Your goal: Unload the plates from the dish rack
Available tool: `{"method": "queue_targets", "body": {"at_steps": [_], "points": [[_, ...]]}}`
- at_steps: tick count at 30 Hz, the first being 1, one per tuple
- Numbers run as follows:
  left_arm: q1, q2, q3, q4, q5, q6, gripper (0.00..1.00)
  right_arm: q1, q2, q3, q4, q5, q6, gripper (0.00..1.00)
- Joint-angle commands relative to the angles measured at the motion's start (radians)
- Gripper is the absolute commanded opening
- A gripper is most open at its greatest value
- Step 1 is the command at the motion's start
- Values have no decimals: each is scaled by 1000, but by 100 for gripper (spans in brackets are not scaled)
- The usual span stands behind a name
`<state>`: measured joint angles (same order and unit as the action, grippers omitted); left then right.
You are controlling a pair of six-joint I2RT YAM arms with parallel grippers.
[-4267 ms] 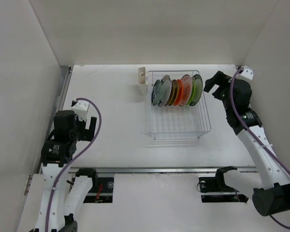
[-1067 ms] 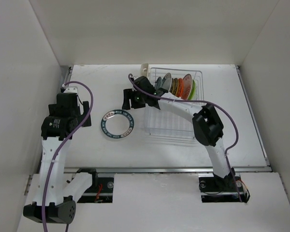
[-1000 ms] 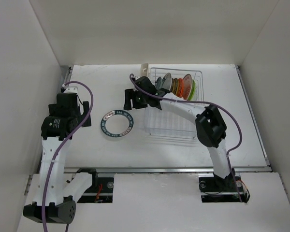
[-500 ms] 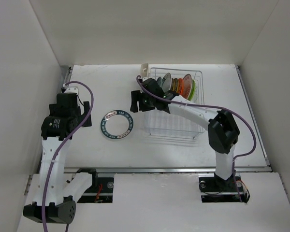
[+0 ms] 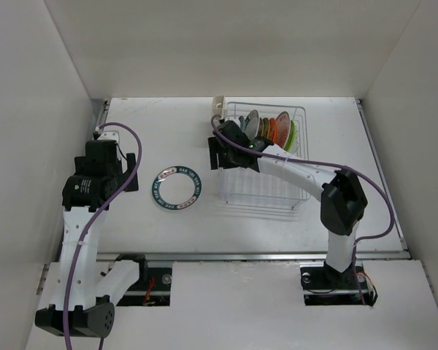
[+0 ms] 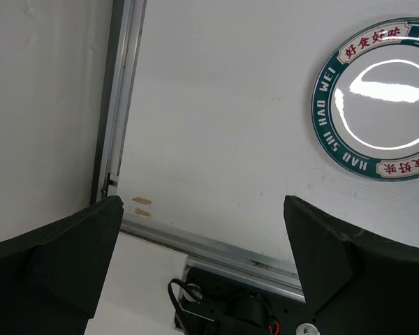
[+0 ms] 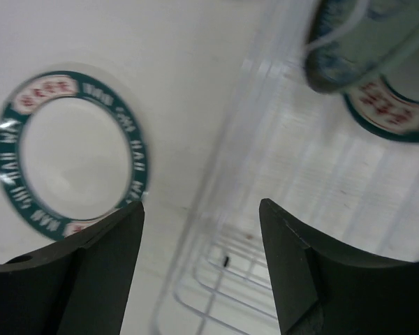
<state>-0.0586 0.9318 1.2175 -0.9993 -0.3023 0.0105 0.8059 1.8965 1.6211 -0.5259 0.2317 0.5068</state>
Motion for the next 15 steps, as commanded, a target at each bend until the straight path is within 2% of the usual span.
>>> {"method": "queue_targets", "body": {"at_steps": [1, 7, 10, 15], "points": [[3, -13, -10, 11, 2, 8, 100, 13, -45, -9, -174, 192, 41, 73], [3, -22, -10, 11, 2, 8, 100, 22, -36, -9, -201, 175, 76, 70], [3, -22, -19, 11, 2, 8, 100, 22, -25, -20, -142, 130, 42, 68], [3, -22, -19, 11, 2, 8, 100, 50, -40, -20, -108, 143, 42, 66]]}}
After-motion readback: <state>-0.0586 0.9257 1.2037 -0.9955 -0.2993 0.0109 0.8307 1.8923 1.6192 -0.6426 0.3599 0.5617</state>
